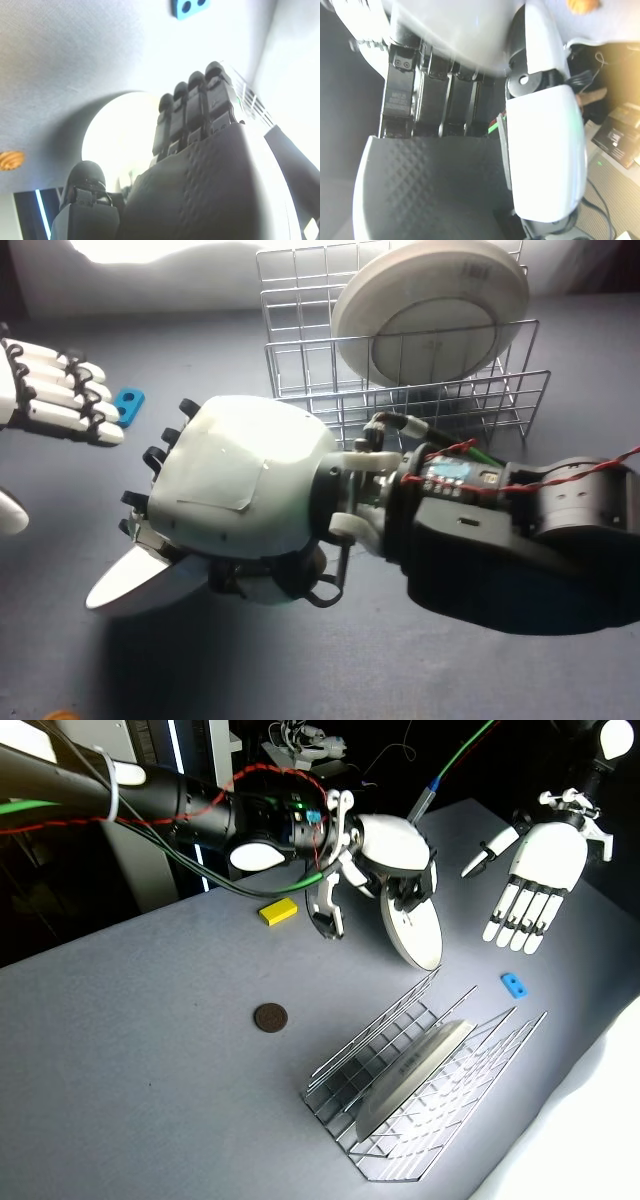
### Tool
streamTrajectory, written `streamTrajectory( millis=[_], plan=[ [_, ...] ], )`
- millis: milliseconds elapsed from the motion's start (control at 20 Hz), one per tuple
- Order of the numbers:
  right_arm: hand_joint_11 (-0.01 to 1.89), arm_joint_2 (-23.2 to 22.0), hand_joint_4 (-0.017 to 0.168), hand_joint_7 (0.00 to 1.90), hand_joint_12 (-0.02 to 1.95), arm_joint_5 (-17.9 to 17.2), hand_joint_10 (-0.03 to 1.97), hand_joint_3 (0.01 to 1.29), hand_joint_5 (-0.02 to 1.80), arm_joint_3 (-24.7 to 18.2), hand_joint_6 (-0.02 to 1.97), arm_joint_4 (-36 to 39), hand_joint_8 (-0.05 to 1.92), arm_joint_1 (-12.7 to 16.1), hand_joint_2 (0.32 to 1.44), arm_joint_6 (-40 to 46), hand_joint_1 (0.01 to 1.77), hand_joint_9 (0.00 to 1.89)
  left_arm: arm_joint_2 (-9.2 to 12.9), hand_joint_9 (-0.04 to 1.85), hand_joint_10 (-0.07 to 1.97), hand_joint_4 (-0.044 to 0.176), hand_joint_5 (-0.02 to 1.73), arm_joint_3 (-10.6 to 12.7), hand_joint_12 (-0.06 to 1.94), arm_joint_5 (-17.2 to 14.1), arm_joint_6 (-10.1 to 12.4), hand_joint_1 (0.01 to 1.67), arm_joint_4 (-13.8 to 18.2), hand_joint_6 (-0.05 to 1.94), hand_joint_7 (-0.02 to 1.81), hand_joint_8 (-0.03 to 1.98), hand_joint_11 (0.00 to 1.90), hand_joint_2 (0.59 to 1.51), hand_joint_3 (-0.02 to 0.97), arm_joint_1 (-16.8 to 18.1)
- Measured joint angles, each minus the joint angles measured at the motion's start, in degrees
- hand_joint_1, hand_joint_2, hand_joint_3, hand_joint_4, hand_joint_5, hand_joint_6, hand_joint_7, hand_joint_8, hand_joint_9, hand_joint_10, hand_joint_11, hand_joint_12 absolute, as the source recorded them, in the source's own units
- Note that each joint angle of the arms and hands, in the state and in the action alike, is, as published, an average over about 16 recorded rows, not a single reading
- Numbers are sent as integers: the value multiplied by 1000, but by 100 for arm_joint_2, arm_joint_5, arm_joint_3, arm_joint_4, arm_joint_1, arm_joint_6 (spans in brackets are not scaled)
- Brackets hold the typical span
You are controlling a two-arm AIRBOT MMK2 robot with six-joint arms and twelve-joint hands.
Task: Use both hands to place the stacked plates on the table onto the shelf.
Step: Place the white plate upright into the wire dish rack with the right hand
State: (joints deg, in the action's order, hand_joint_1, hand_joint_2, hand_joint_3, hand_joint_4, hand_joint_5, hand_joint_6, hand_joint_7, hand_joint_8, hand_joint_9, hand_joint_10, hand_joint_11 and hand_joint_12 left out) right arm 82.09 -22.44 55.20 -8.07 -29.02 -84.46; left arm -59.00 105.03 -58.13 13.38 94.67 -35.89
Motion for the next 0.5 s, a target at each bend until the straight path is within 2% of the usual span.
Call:
streamTrajectory(
  millis=[500],
  plan=[
    [894,-655,-4,1127,1055,156,82,12,955,-625,894,-3,779,278,997,34,1227,1327,-1,65,15,1,97,1,5,20,-3,21,-4,17,92,-1,17,1143,17,-118]
  ],
)
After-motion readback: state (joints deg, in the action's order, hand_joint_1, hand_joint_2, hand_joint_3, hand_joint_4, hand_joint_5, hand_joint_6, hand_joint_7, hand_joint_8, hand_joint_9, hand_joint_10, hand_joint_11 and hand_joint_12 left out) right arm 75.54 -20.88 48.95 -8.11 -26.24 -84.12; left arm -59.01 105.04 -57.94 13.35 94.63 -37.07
